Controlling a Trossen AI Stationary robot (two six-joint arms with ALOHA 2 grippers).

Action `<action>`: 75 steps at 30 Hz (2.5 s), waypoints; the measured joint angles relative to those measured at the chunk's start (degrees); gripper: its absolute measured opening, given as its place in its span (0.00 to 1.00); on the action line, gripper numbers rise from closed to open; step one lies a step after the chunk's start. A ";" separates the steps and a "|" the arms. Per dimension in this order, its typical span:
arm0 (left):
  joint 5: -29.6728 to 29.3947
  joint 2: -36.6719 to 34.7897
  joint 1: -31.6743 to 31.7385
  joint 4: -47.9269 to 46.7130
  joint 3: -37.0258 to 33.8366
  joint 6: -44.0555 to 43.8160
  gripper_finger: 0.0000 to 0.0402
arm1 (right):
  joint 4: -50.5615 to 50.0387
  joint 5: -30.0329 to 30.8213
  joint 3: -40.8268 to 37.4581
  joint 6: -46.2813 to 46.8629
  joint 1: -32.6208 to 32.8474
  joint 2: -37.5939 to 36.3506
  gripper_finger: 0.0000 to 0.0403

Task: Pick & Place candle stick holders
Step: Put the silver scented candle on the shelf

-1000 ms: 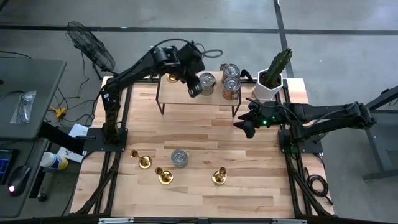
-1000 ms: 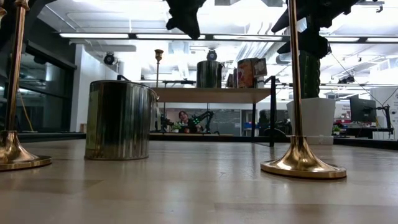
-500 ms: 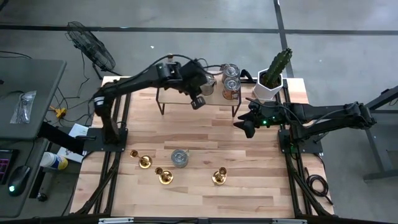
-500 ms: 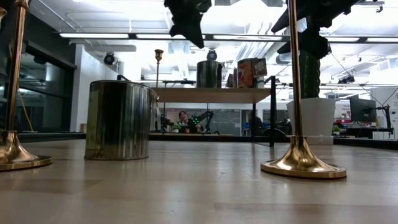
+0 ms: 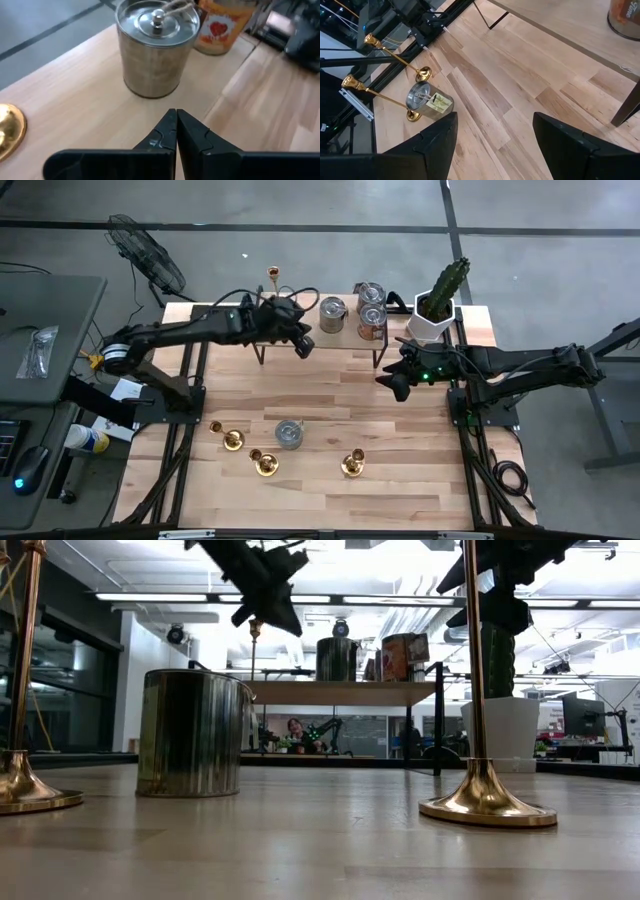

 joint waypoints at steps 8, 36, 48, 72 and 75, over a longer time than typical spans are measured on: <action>-6.33 0.74 -1.26 14.53 -5.48 -0.34 0.00 | 0.02 0.46 0.00 0.24 -0.02 0.00 0.62; -6.00 8.33 -1.09 21.64 -5.78 3.01 0.00 | -0.02 1.74 0.00 -0.19 -0.02 0.00 0.62; -4.71 9.94 -0.37 27.22 -5.68 3.01 0.00 | -0.03 1.71 0.00 -0.20 -0.02 0.00 0.62; -6.10 12.61 2.79 34.42 -5.72 1.70 0.00 | -0.03 1.70 0.00 -0.04 -0.02 0.00 0.62; -5.86 12.61 3.36 34.68 -5.72 1.51 0.00 | 0.00 1.70 0.00 -0.08 -0.02 0.00 0.62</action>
